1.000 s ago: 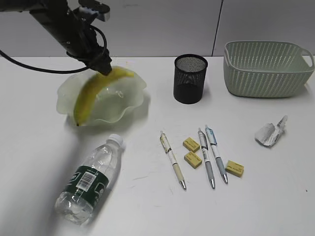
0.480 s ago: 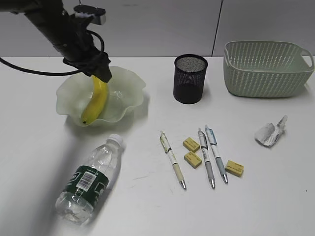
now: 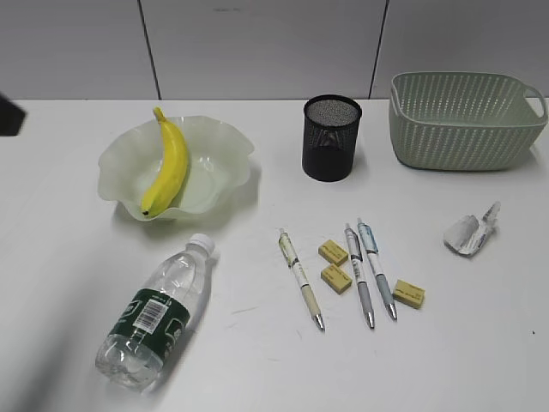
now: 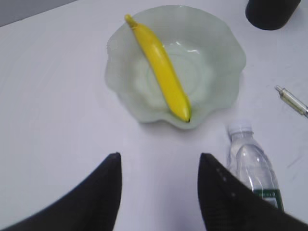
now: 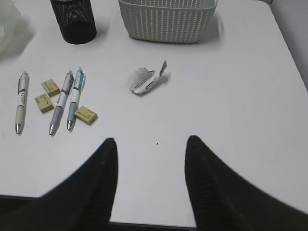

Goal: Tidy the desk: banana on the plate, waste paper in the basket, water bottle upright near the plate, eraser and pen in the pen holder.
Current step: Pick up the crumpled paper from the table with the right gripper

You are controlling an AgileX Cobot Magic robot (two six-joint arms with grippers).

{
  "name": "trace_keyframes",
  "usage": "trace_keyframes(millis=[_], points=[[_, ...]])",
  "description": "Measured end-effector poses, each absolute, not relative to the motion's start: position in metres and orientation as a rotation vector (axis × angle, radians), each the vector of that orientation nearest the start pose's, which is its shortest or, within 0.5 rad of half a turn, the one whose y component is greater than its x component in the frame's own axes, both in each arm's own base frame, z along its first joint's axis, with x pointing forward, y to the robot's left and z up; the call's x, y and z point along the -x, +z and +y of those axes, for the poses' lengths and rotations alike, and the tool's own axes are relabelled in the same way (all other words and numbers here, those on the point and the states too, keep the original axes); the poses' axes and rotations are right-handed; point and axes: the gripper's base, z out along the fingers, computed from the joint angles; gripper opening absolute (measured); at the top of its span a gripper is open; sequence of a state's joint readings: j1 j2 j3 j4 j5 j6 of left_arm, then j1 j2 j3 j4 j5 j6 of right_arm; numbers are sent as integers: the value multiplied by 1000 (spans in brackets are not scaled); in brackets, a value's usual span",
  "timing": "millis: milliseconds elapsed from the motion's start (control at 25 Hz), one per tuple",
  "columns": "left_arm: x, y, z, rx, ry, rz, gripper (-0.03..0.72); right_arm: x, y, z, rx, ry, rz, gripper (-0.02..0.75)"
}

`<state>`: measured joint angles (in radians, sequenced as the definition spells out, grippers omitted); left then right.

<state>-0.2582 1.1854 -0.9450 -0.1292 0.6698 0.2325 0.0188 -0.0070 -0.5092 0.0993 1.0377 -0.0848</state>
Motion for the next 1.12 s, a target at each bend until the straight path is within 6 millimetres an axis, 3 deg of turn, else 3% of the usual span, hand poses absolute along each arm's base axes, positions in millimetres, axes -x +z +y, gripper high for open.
trace_keyframes(millis=[200, 320, 480, 720, 880, 1000, 1120], points=[[-119, 330, -31, -308, -119, 2220, 382, 7, 282, 8, 108, 76, 1999, 371], [-74, 322, -12, -200, -80, 2198, 382, 7, 282, 8, 108, 74, 1999, 371], [-32, 314, 6, -117, -29, 2152, 382, 7, 282, 8, 108, 77, 1999, 371], [-8, 293, 15, -9, -46, 2138, 377, 3, 282, 9, 111, 96, 2019, 371], [-1, 289, 16, -1, -69, 2056, 362, -13, 286, 13, 166, 121, 2095, 371], [2, 289, 17, 1, -76, 2028, 355, -36, 291, 16, 173, 163, 2149, 371], [3, 289, 17, 2, -79, 2018, 354, -72, 290, 17, 153, 187, 2218, 371]])
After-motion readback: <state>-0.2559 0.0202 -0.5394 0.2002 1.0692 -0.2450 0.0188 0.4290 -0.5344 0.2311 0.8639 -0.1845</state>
